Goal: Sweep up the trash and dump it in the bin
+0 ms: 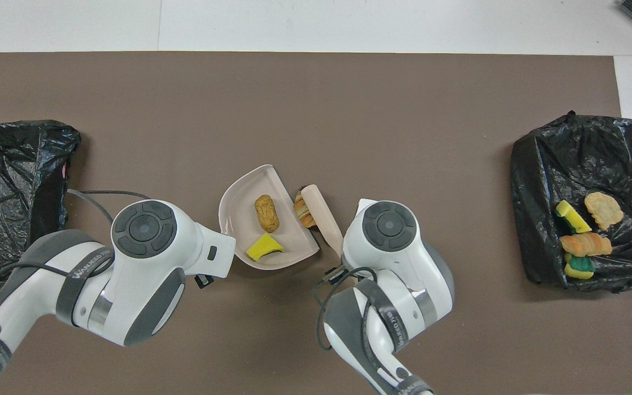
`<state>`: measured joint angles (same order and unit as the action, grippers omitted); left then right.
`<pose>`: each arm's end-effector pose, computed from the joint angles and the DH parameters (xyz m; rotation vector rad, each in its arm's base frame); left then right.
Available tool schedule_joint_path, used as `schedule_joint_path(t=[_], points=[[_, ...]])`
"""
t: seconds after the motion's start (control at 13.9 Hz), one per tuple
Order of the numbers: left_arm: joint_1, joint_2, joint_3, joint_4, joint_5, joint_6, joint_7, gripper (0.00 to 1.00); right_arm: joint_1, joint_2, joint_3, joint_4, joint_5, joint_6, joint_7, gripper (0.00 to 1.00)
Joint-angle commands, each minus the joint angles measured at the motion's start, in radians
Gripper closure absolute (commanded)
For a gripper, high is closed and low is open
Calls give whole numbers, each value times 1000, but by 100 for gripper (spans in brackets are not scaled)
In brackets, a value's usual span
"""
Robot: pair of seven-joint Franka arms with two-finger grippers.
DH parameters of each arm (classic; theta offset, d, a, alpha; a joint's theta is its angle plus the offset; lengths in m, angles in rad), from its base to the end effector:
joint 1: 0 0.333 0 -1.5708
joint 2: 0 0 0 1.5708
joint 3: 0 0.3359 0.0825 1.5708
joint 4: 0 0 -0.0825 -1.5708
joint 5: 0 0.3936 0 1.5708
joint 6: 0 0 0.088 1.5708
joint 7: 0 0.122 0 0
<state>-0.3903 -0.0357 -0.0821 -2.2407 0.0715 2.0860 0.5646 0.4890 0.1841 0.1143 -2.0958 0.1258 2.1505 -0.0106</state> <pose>0.4556 -0.2279 0.3734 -2.6438 1.5771 0.1879 0.4635 0.3265 0.3232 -2.9437 -0.8108 0.2428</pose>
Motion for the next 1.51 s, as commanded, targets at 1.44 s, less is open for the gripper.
schedule_joint_path(t=[1.44], points=[[238,-171,27,100,-24,-180,0,100,14,-341,22,-122,101,-324,410,100]])
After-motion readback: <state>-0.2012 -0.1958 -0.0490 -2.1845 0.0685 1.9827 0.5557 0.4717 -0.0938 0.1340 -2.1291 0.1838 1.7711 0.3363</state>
